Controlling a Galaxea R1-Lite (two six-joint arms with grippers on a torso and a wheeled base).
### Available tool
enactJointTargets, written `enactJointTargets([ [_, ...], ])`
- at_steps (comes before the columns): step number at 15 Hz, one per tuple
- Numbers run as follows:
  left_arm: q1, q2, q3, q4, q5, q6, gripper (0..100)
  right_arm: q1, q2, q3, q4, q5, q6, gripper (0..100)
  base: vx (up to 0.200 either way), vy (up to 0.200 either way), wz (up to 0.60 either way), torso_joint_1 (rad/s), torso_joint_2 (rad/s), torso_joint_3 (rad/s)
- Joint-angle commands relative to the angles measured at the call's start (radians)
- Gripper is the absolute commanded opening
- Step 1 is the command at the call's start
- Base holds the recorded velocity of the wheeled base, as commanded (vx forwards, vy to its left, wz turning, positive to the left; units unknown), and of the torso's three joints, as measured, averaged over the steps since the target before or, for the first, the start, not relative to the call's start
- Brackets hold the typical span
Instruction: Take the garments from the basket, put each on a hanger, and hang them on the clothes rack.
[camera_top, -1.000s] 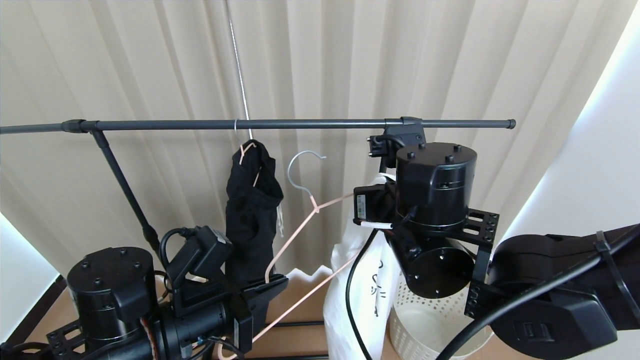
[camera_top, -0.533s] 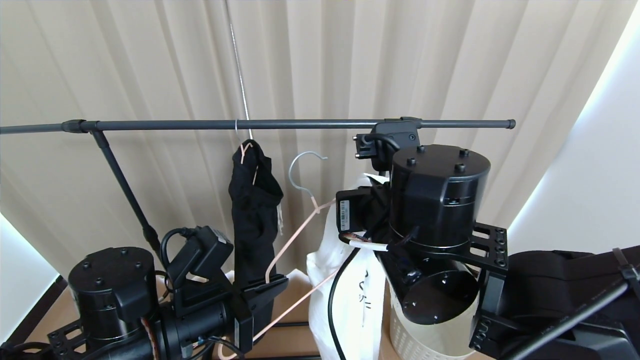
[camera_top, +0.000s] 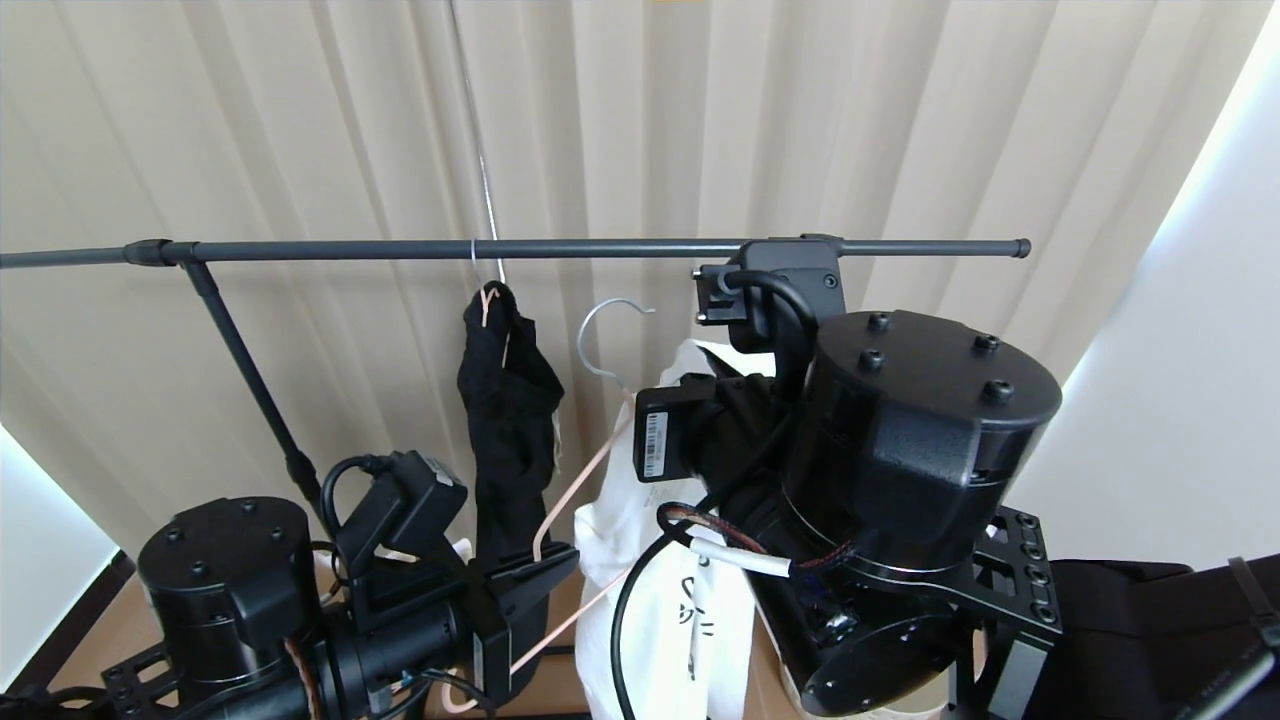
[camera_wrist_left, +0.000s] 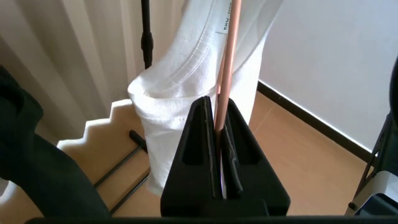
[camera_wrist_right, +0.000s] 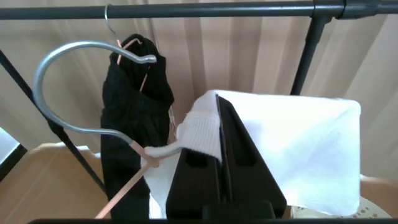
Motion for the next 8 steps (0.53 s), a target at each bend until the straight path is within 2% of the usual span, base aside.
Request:
enactJointTargets([
  [1, -0.006, 0.005, 0.004, -0.001, 0.000, -0.001, 0, 0.002, 0.003, 0.005, -0.002, 0.001, -0.001, 100, 0.000, 0.000, 0.00, 0.000, 0.00, 0.000],
  [8, -0.006, 0.005, 0.051, -0.110, 0.000, -0.001, 0, -0.039, 0.004, 0.003, -0.003, -0.003, -0.003, 100, 0.000, 0.000, 0.00, 0.000, 0.00, 0.000],
])
